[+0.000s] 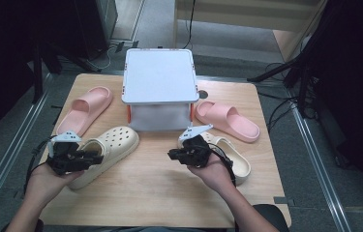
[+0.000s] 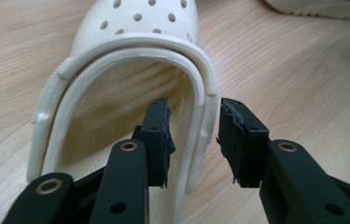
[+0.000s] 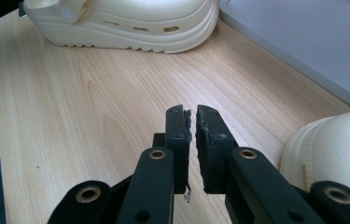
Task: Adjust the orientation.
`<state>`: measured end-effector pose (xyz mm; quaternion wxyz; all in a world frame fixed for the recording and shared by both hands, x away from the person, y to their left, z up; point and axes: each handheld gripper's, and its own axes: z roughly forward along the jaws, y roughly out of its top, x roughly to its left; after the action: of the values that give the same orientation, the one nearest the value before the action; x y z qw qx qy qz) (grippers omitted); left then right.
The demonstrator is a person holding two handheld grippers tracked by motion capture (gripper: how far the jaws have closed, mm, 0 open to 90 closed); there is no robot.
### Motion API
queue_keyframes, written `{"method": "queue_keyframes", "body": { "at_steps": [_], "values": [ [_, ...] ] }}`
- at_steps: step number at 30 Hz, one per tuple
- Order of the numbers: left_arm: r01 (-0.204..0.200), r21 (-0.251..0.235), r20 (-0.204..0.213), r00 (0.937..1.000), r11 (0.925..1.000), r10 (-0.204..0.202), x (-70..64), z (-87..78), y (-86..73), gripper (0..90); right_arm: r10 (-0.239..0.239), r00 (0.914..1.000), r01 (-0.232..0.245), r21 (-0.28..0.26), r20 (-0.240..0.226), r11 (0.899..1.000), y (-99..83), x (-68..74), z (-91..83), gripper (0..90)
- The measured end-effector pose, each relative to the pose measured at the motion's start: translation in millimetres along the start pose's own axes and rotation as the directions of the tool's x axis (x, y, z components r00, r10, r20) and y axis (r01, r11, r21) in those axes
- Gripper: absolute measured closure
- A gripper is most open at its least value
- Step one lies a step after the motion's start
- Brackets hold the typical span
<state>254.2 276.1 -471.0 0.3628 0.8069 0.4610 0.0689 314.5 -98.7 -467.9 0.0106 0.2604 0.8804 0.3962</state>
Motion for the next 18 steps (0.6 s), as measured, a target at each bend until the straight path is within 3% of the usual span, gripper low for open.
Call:
{"method": "queue_keyframes", "body": {
  "at_steps": [5, 7, 10, 14, 17, 18],
  "values": [
    [-0.015, 0.044, 0.004, 0.9999, 0.9989, 0.014, -0.2, 15.2, 2.2, 65.6, -0.001, 1.0, 0.001, 0.008, 0.002, 1.0, 0.7, 0.2, 2.0, 83.3],
    [-0.025, 0.045, 0.018, 0.9995, 0.9987, 0.024, 0.3, 18.2, 3.7, 73.7, -0.003, 1.0, 0.003, 0.01, 0.002, 1.0, 0.9, 0.4, 2.4, 83.0],
    [-0.051, 0.038, -0.004, 0.9987, 0.998, 0.051, -2.3, 17.4, 5.9, 76.0, -0.002, 1.0, 0.002, 0.01, 0.005, 1.0, 0.8, 0.3, 2.2, 82.9],
    [-0.049, 0.018, -0.041, 0.9979, 0.9986, 0.049, -4.9, 11.0, 9.8, 77.8, 0.007, 0.9999, -0.007, 0.01, 0.007, 1.0, 0.7, -0.5, 1.8, 82.9],
    [-0.039, -0.014, -0.025, 0.999, 0.9992, 0.038, -9.8, 4.1, 15.4, 77.9, 0.007, 0.9999, -0.007, 0.009, 0.009, 1.0, 0.7, -1.0, 1.7, 82.9],
    [-0.044, -0.019, -0.001, 0.999, 0.9988, 0.044, -16.0, 2.8, 18.6, 78.0, 0.007, 0.9999, -0.007, 0.008, 0.01, 1.0, 0.8, -1.0, 1.7, 82.9]
  ]
}}
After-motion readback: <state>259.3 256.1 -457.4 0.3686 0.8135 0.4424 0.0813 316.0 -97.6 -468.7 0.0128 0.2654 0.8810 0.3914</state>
